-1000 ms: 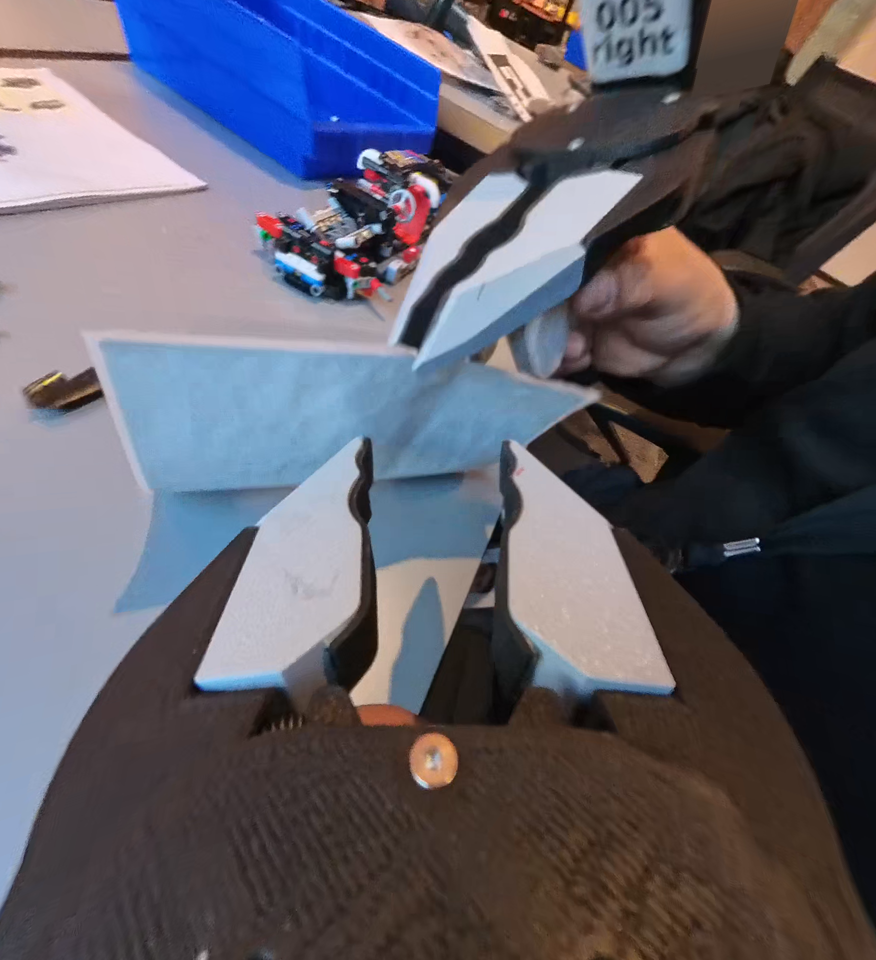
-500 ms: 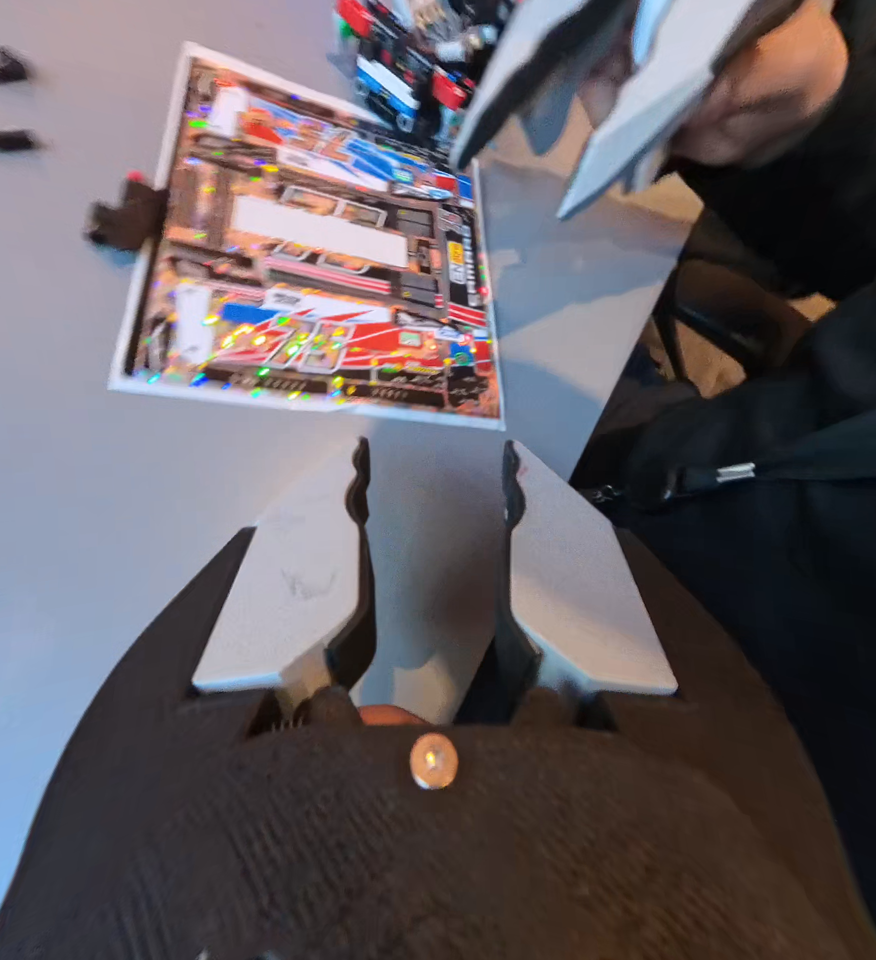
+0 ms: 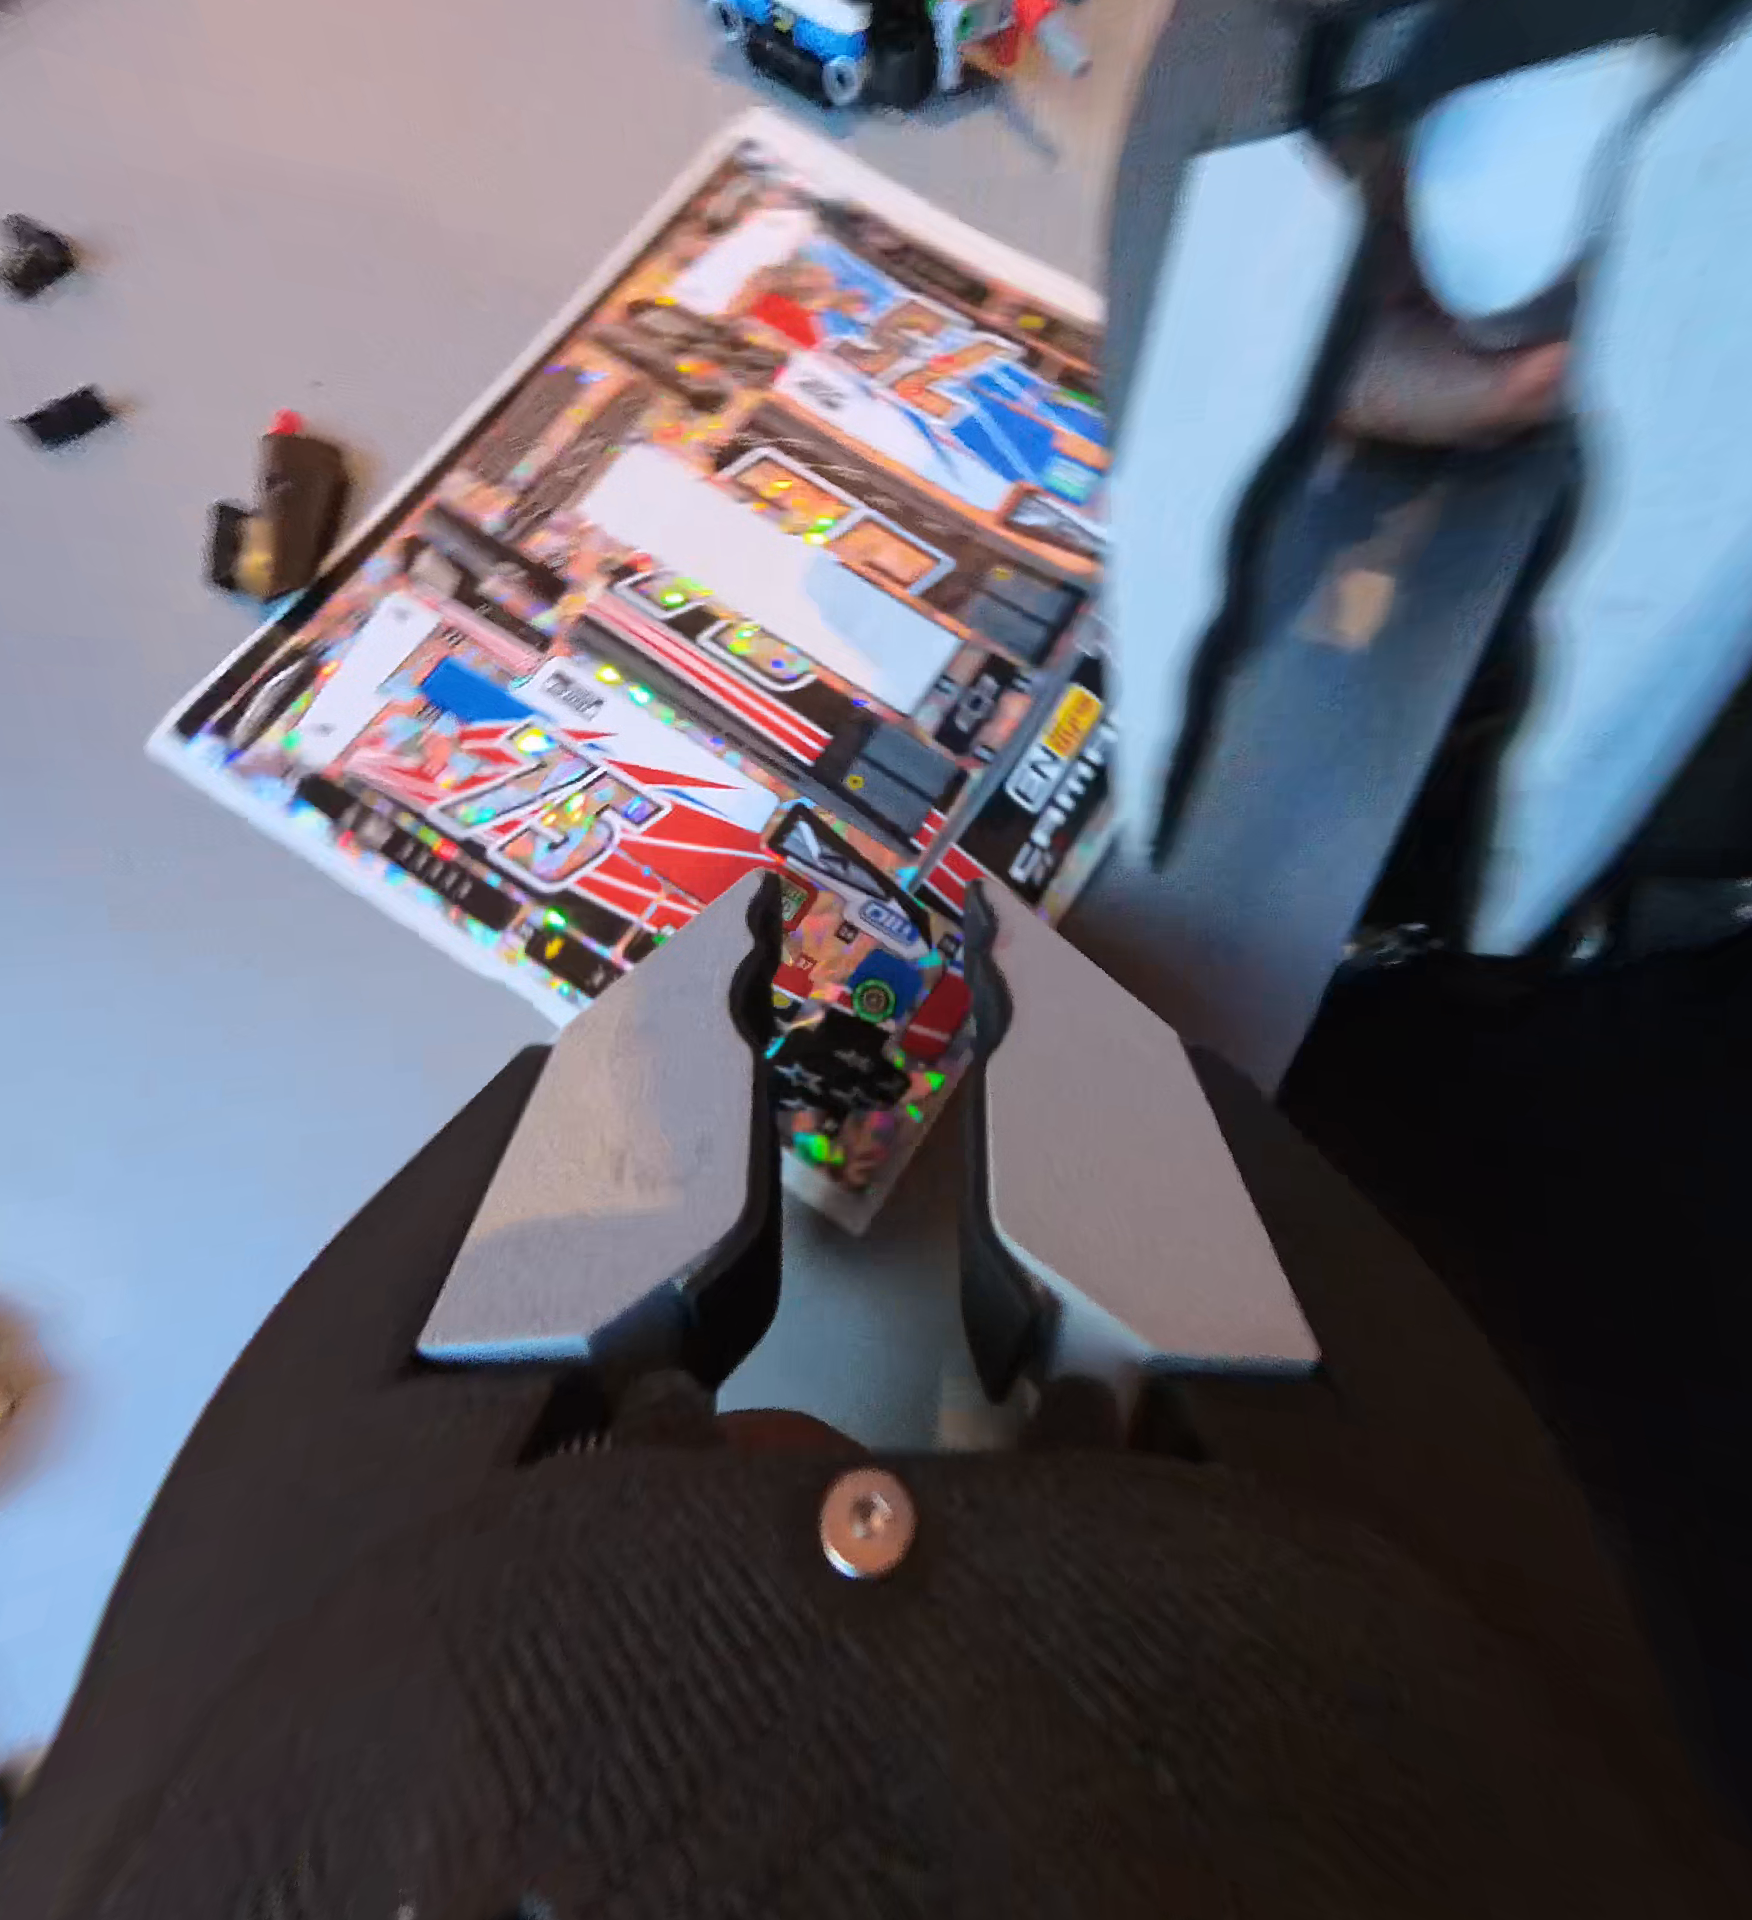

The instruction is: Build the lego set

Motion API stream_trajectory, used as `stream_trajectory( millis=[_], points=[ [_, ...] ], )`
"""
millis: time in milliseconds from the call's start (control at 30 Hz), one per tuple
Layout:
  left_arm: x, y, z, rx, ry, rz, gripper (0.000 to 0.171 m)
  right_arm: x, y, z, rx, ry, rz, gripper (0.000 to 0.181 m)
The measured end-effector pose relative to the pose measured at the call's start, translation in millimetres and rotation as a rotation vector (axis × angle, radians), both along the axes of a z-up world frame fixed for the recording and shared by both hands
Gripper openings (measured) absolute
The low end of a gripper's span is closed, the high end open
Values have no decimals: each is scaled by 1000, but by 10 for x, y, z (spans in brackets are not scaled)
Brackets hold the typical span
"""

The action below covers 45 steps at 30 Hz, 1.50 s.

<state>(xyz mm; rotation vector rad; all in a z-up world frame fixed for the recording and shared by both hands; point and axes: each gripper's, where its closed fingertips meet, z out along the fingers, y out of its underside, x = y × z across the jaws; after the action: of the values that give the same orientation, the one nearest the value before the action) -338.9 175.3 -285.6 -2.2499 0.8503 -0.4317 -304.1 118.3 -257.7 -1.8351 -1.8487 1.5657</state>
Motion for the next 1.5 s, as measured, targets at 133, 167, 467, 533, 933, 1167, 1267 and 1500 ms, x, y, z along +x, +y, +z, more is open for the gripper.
stream_trajectory(
  millis=[133, 167, 467, 533, 933, 1167, 1267, 1500],
  points=[
    [-306, -11, -4, 41, 72, 57, 33, 34, 174, 263, 100, 103, -81, 42],
    [-351, -17, 0, 49, 78, 62, 34, 78, 309, 317, 124, 125, -130, 42],
    [-406, 21, -2, 67, 42, 82, 34, 375, 658, 125, 173, 80, -241, 49],
    [-401, 21, -2, 68, 42, 77, 34, 375, 568, 44, 205, 60, -193, 48],
    [-576, 19, 33, 83, 83, 155, 35, 493, 765, 221, 358, 244, -197, 34],
    [-642, -34, 59, 112, 84, 223, 35, 594, 915, 165, 389, 251, -216, 35],
    [-614, -53, 34, 103, 95, 208, 35, 585, 905, 130, 419, 236, -204, 37],
    [-528, -117, 2, 68, 41, 176, 32, 568, 879, 13, 472, 177, -183, 39]
  ],
)
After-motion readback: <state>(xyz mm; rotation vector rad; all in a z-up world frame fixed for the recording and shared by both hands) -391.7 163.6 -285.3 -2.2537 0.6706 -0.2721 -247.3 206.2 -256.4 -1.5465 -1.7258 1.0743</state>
